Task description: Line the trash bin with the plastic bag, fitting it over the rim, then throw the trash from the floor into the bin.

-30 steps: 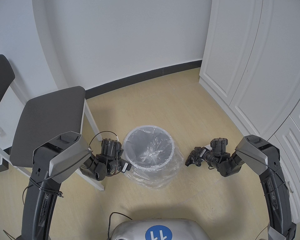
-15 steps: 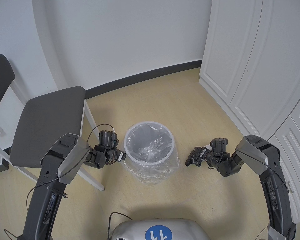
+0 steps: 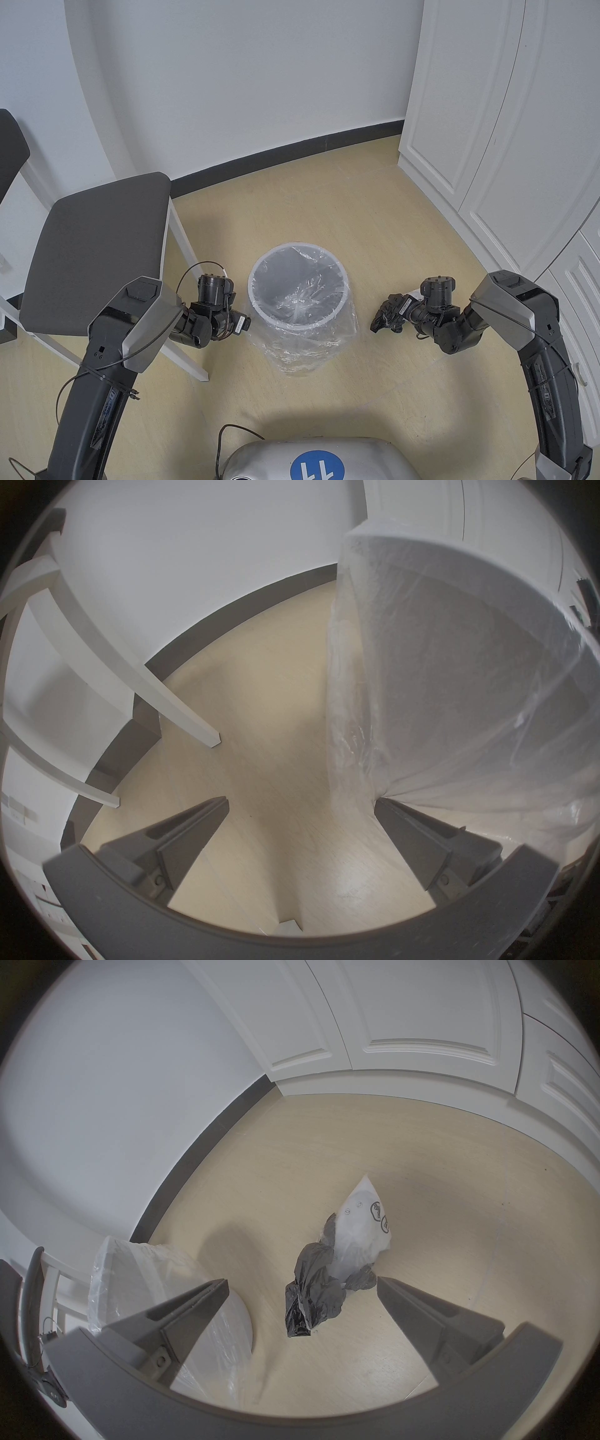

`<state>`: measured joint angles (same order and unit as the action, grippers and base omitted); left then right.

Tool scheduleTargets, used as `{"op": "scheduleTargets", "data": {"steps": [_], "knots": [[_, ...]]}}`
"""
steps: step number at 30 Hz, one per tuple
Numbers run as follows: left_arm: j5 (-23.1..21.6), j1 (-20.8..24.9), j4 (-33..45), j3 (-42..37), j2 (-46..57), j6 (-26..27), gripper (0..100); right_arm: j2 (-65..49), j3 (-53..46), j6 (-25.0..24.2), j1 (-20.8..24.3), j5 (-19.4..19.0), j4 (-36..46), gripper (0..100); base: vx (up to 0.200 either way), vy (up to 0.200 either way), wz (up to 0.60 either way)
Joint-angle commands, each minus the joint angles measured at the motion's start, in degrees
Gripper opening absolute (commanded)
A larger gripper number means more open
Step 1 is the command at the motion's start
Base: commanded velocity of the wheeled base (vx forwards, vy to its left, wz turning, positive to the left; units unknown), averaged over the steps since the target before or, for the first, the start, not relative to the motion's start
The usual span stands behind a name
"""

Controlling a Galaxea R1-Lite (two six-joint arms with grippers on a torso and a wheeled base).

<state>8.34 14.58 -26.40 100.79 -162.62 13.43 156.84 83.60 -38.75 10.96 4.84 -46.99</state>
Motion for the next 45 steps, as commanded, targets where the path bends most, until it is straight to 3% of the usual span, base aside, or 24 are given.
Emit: {"op": "scheduleTargets", "data": {"steps": [1,7,14,25,37,42,45], "knots": [[0.63,0.71,-0.23,-0.16,-0.59,0.01,100,0.04,0.07,-0.01,0.03,-0.09,-0.03,100,0.000,0.000,0.00],[2.91,1.06,-0.14,-0.16,-0.41,1.24,100,0.04,0.07,-0.01,0.03,-0.27,-0.03,100,0.000,0.000,0.00],[8.19,1.06,-0.23,-4.11,1.78,7.92,100,0.04,0.07,-0.01,0.03,-0.27,-0.03,100,0.000,0.000,0.00],[9.15,1.06,-0.58,-5.17,3.01,7.40,100,0.04,0.07,0.26,0.03,-0.36,-0.03,100,0.000,0.000,0.00],[9.42,3.26,0.21,-20.46,17.16,8.27,100,0.04,0.07,0.43,0.11,0.17,0.15,100,0.000,0.000,0.00],[13.19,3.70,-0.40,-25.73,21.29,8.45,100,-0.14,-0.11,0.43,0.11,0.43,0.06,100,0.000,0.000,0.00],[13.28,4.14,-0.31,-28.72,24.63,9.42,100,-0.14,-0.19,0.61,0.11,1.14,0.06,100,0.000,0.000,0.00]]}}
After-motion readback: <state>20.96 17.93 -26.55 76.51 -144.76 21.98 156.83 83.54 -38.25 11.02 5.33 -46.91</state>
